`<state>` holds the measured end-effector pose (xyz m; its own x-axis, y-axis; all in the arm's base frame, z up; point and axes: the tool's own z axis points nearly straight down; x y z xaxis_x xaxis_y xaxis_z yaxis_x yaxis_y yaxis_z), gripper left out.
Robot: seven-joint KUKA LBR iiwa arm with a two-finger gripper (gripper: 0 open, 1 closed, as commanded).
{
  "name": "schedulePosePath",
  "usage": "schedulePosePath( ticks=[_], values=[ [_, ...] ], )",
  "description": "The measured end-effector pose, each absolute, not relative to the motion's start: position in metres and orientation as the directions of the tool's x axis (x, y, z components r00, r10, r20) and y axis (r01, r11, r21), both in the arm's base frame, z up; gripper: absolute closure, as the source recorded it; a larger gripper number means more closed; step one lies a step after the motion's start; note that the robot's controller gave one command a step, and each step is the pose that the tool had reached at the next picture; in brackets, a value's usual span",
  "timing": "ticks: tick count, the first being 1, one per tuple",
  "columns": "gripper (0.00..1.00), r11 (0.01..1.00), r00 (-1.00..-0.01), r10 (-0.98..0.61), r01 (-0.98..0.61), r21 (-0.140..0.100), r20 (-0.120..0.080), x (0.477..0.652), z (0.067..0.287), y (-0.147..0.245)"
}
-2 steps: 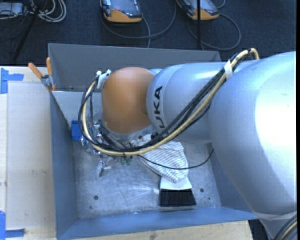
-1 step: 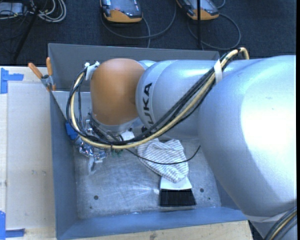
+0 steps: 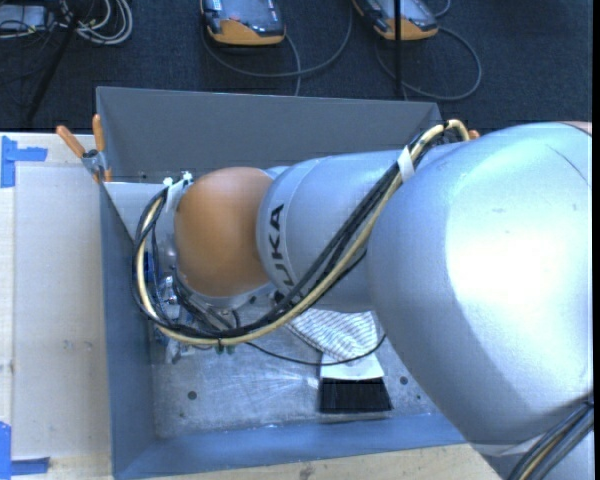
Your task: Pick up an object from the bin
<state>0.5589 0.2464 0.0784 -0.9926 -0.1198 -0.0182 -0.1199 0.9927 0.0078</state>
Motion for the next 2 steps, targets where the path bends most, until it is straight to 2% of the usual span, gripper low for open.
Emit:
schedulePosePath(
  ticks=[1,2],
  values=[
    [1.00,0.993,-0.993,-0.120,-0.120,0.008,-0.018,0.559,0.078,0.246],
    [1.00,0.994,-0.994,-0.109,-0.109,0.001,0.000,0.557,0.108,0.245]
  ],
)
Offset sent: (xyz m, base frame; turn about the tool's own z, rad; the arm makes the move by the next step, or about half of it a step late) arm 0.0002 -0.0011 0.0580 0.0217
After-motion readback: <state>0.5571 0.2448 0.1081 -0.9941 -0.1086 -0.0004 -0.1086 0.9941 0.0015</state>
